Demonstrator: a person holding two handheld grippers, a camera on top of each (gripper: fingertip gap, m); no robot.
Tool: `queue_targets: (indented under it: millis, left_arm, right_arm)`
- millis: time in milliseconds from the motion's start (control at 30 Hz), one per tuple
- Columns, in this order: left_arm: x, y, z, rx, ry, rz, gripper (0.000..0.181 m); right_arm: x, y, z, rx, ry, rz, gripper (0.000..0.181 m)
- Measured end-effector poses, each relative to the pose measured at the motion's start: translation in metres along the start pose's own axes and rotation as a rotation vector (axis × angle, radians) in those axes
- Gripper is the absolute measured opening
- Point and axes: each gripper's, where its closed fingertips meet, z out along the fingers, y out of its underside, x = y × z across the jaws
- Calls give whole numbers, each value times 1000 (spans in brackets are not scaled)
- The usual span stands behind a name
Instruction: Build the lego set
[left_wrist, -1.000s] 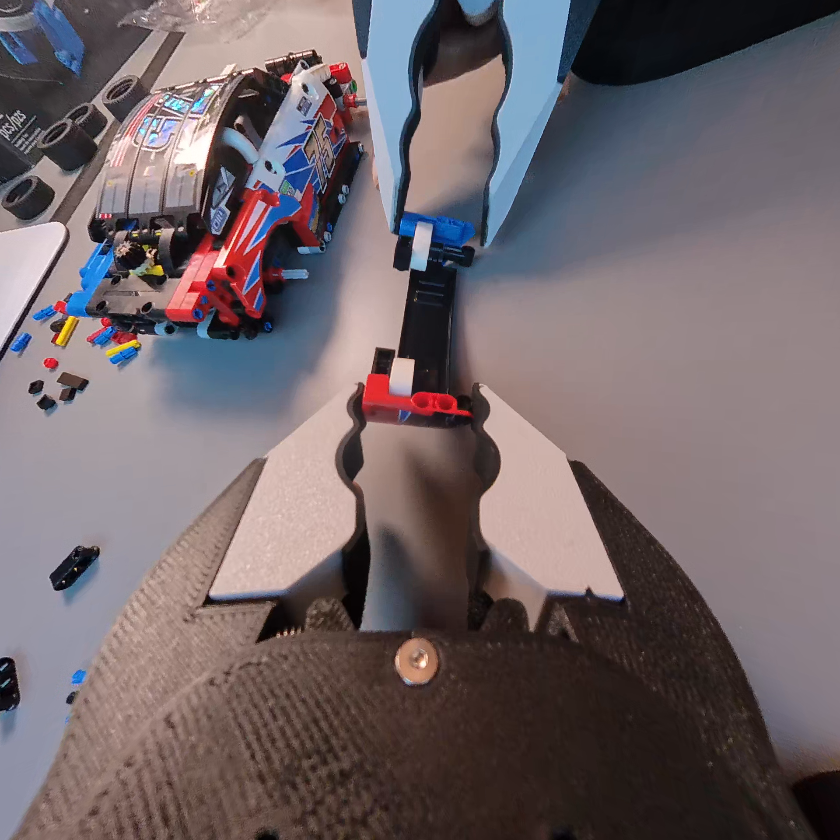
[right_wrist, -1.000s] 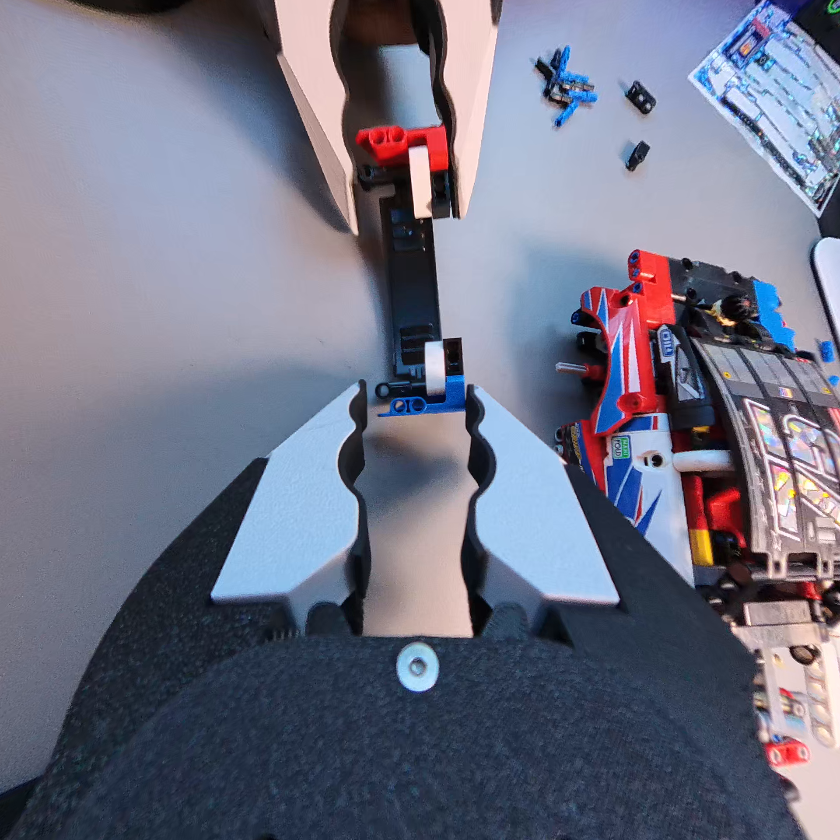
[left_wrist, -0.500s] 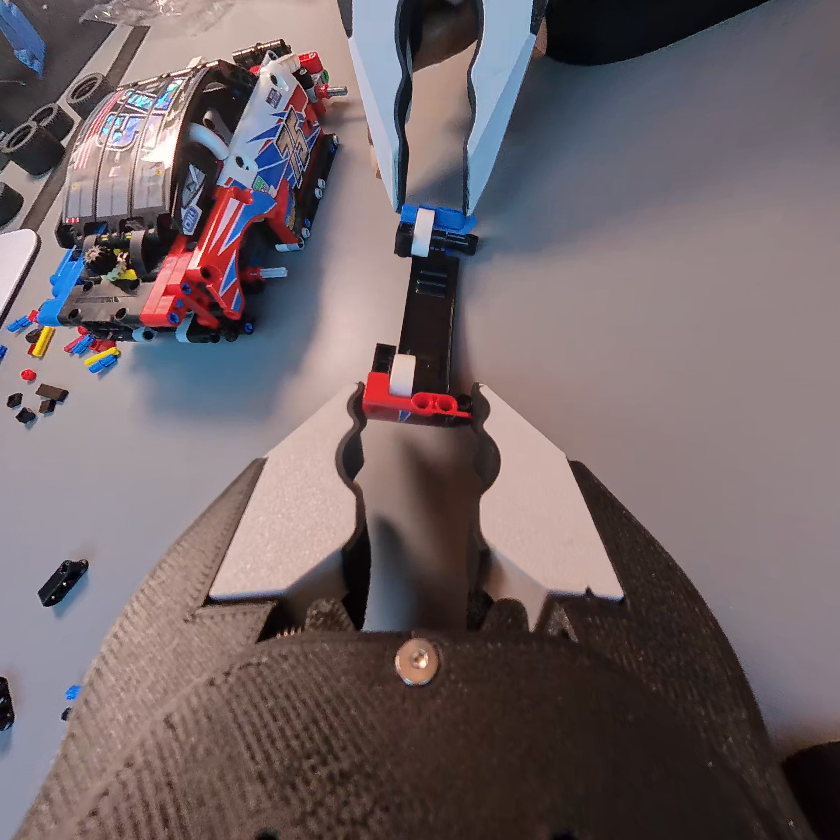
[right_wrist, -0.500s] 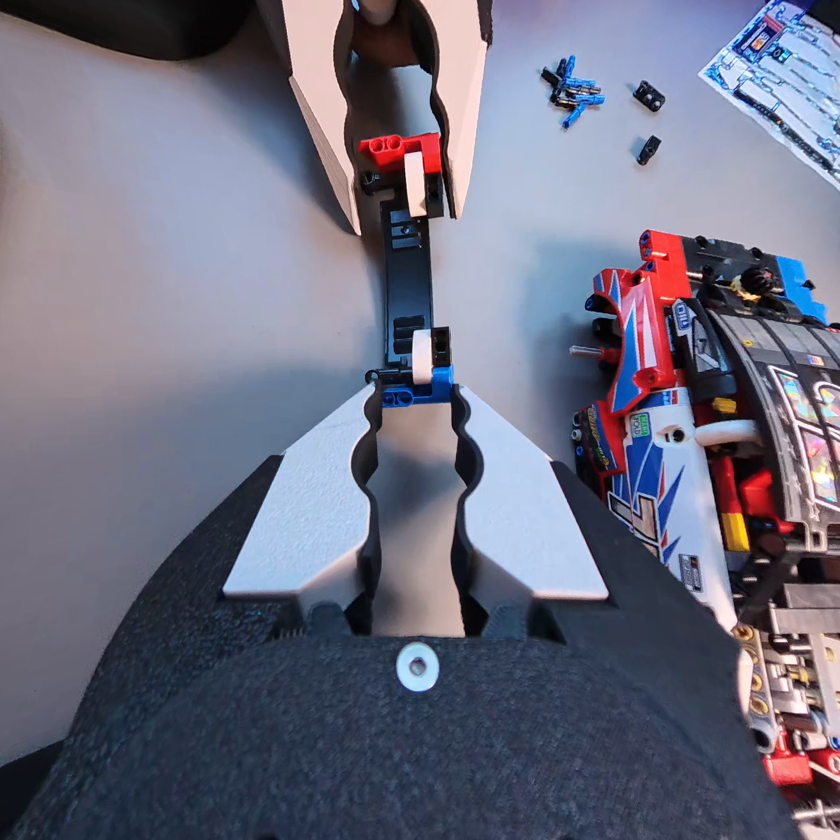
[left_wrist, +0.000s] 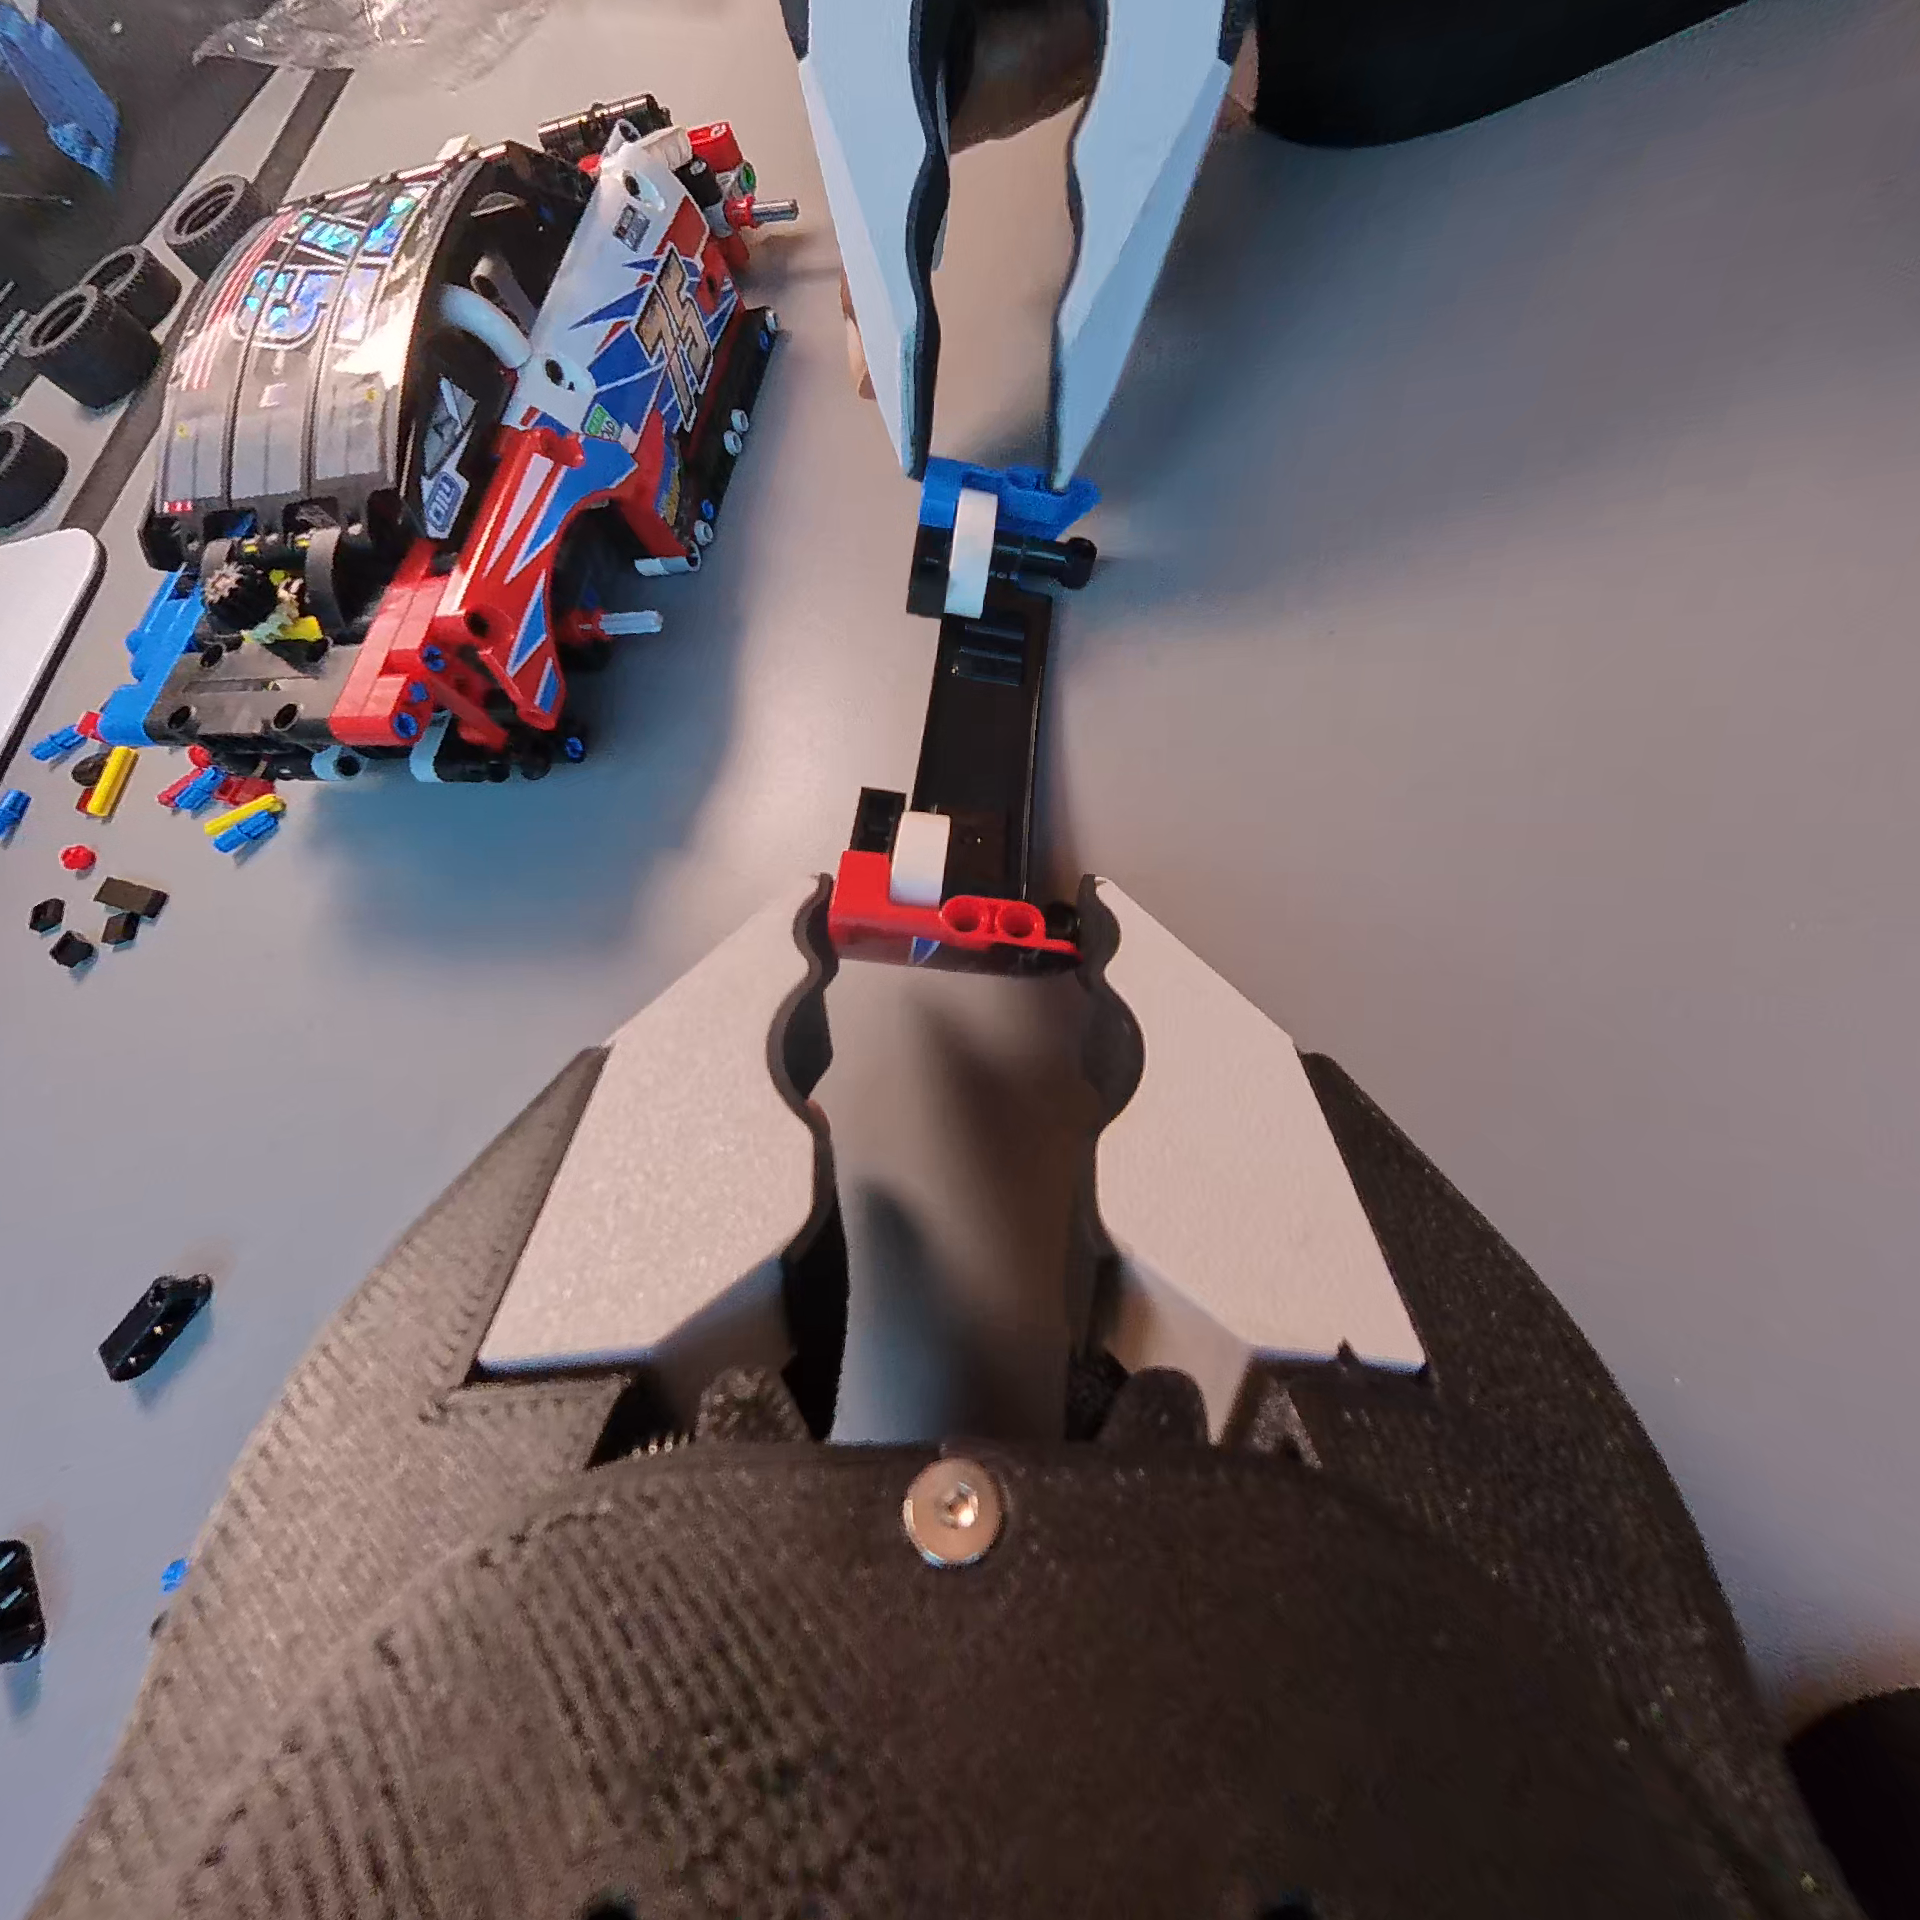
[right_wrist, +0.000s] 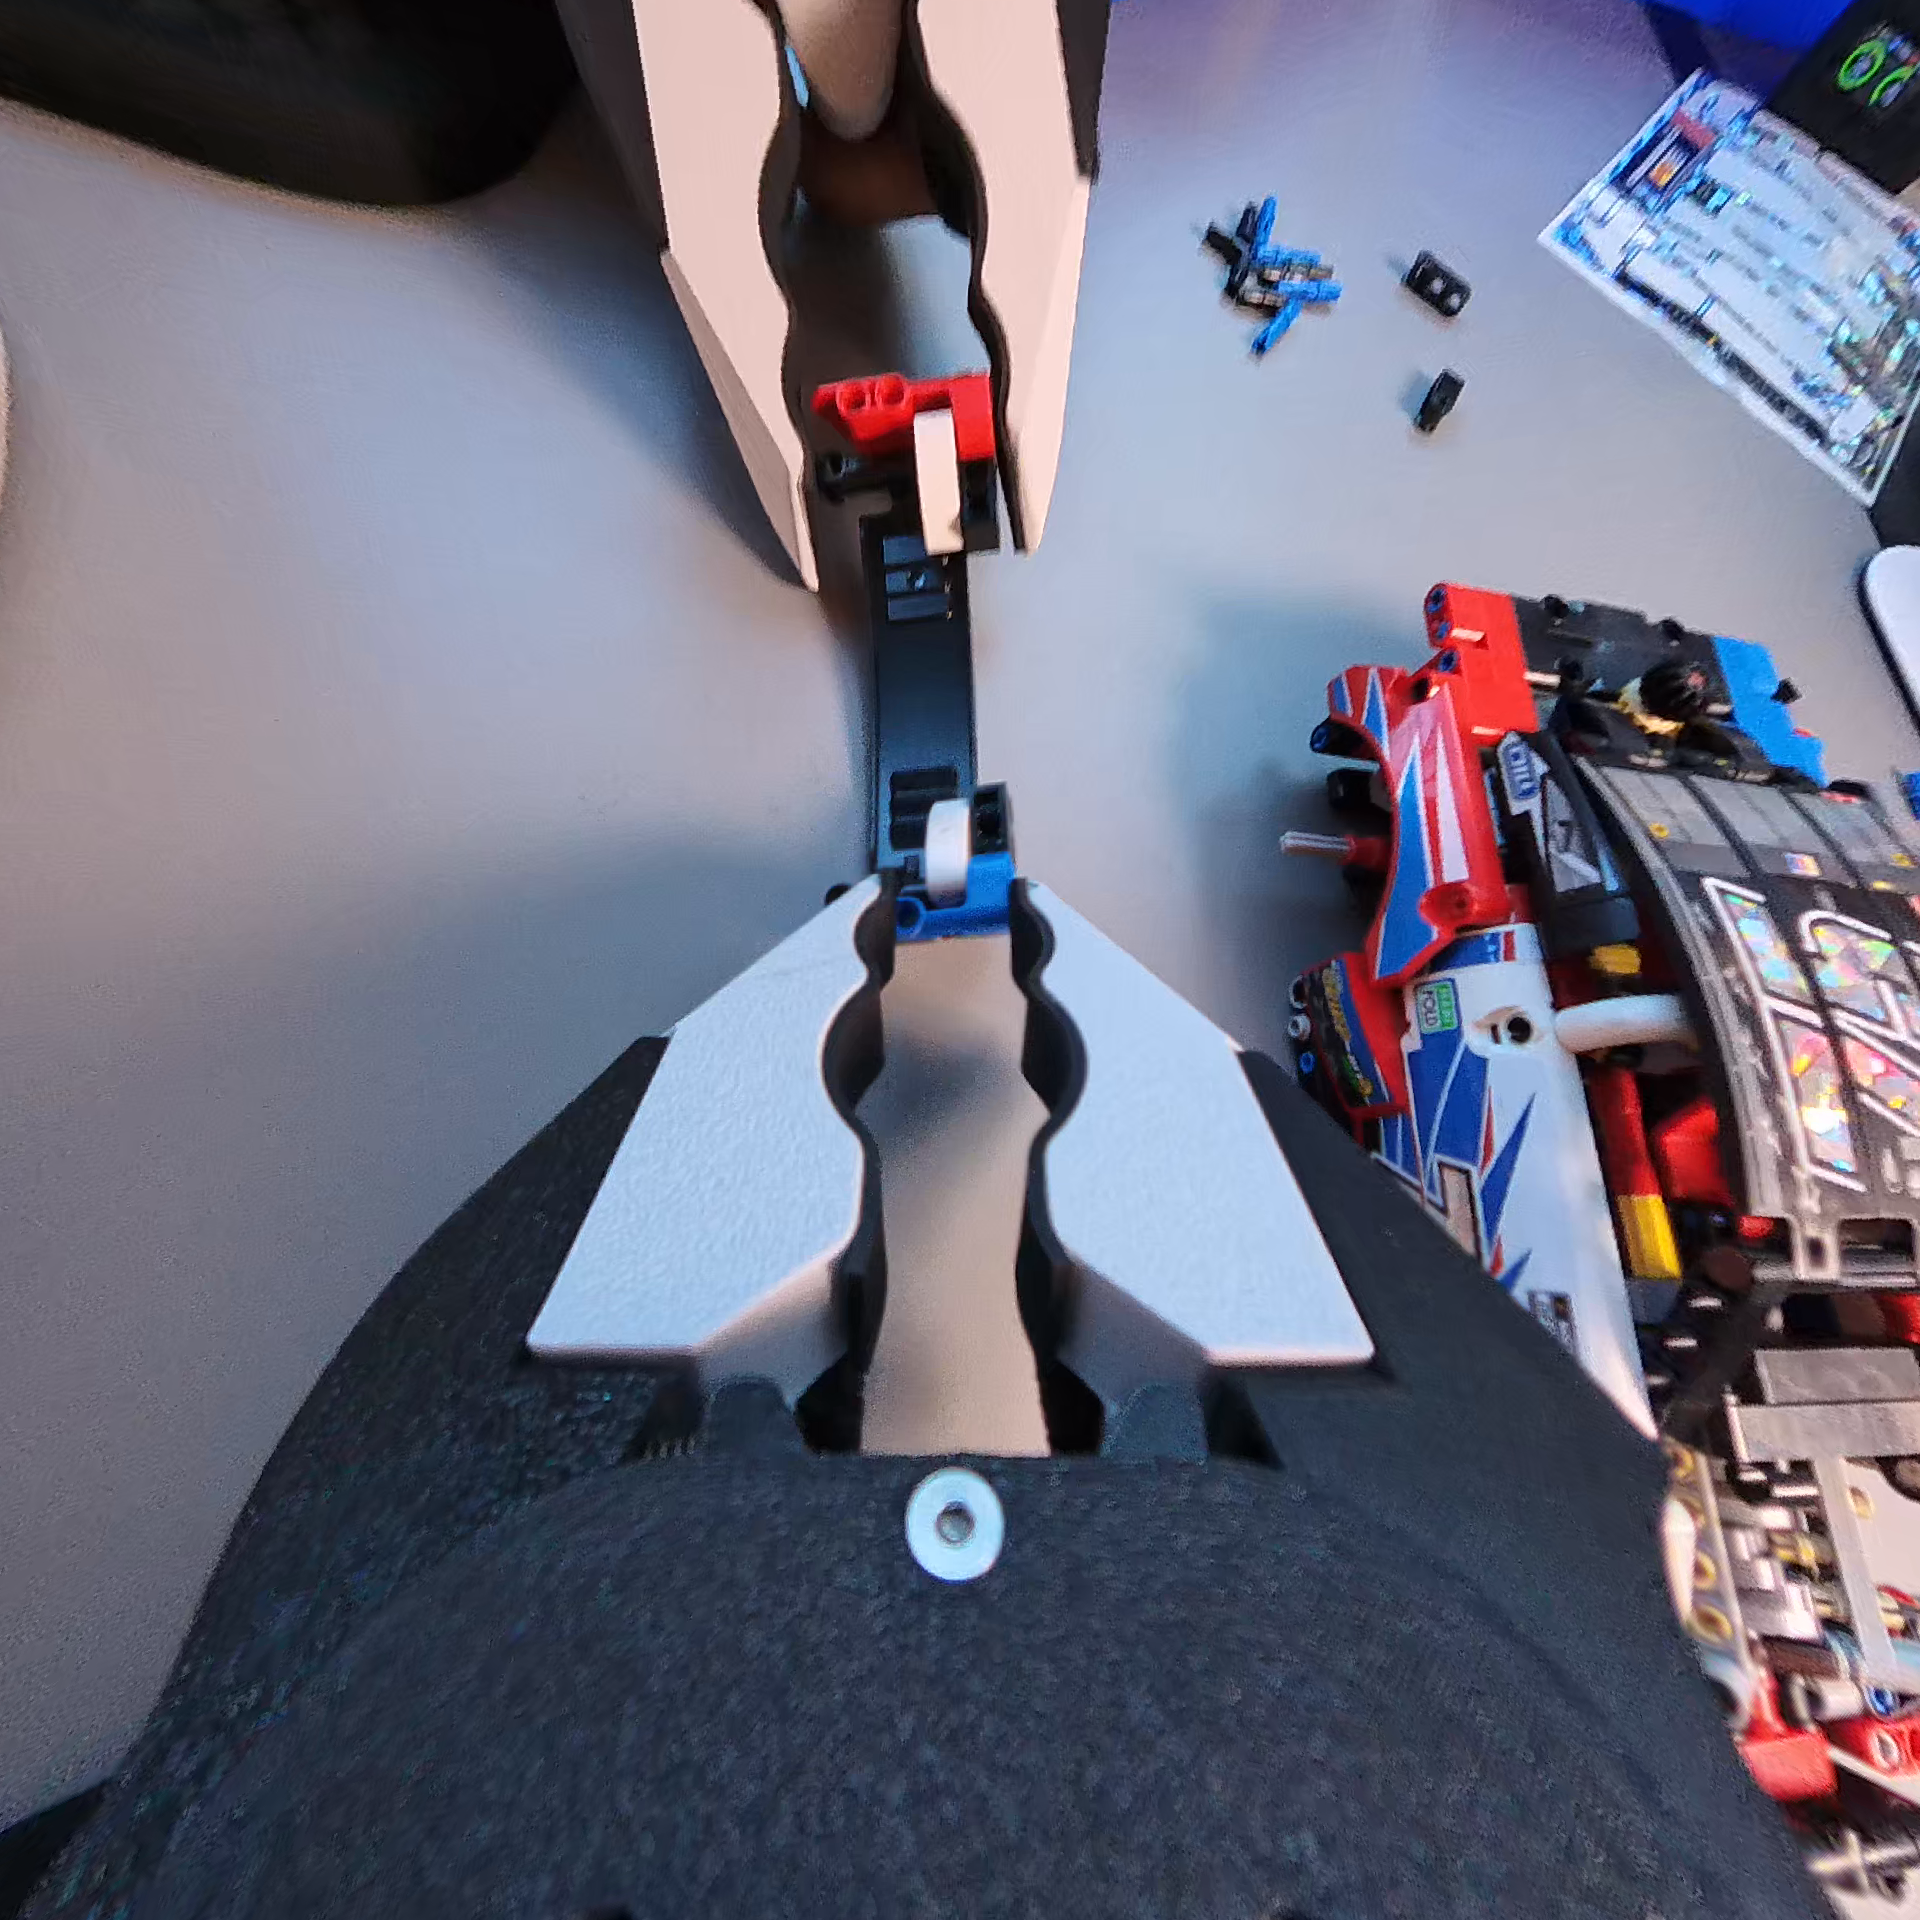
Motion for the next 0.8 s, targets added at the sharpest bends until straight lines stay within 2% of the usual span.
queue_targets:
  millis: [67,267,400,533,800]
  left_arm:
    - [2,0,1,-7,4,4,44]
    - [-1,-1,1,-1,-9,-4,44]
    - [0,0,1,-6,-12,-1,44]
    - [0,-1,2,-8,-19,-2,44]
    - [-5,1,-2,-7,-28,-59,49]
  right_arm:
    - [-1,-5,-1,23,-8,4,18]
    - [1,0,-3,32,-16,52,31]
    - [3,13,-1,-35,-10,91,41]
    - [-3,15,8,-76,-14,54,36]
    - [2,16,2,-109,20,57,32]
